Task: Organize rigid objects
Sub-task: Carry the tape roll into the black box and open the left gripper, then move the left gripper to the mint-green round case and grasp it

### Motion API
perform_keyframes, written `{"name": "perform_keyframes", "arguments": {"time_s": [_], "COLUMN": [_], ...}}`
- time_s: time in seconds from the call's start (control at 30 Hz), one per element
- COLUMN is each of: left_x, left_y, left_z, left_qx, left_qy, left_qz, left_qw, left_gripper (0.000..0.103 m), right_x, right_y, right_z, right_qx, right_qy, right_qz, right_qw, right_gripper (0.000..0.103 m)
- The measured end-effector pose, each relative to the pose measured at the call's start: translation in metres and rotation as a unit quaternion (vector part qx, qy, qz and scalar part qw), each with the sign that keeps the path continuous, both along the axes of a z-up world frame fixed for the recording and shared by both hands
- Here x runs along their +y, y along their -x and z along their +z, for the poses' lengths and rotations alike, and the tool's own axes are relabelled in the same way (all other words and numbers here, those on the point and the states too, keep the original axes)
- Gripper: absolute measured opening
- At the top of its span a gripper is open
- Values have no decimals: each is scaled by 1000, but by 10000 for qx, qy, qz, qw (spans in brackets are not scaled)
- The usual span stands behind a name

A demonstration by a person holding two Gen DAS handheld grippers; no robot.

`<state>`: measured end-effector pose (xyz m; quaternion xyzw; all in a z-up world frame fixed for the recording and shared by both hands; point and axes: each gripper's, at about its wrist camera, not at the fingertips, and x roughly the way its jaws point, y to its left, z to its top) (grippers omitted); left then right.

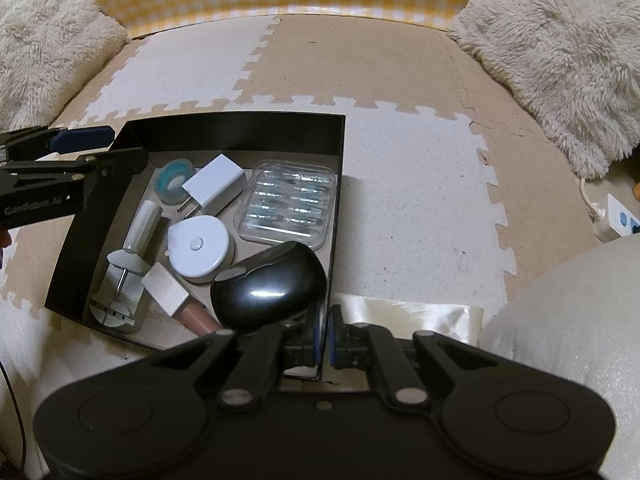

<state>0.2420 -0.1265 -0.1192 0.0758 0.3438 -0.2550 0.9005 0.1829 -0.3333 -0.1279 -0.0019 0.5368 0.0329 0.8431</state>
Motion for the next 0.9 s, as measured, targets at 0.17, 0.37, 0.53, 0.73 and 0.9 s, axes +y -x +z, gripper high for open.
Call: {"name": "perform_keyframes", "arguments": {"time_s": [0.17,0.37,0.53,0.73,0.9], "left_x": [-3,-8,-10,-15,-16], "left_y": [3,9,15,21,25], "left_z": [5,9,12,16,19], "left_qx": [135,324,452,540,598], "left_qy": [38,19,56,80,81], "left_qz": [-72,-200,-280,-315,-324], "left_qw": [9999,9993,9986,9980,9977], "left_gripper": [71,84,91,98,103], "right_x": [0,0,1,0,0], "right_y": [0,0,0,0,0], "right_z": [0,0,1,1,0], "right_qx": [1,3,4,4,9], "right_qy": [8,22,23,22,24], "right_qz": [3,17,16,17,17], "right_qw": [10000,10000,10000,10000,10000], "right_gripper": [4,4,4,4,5]}}
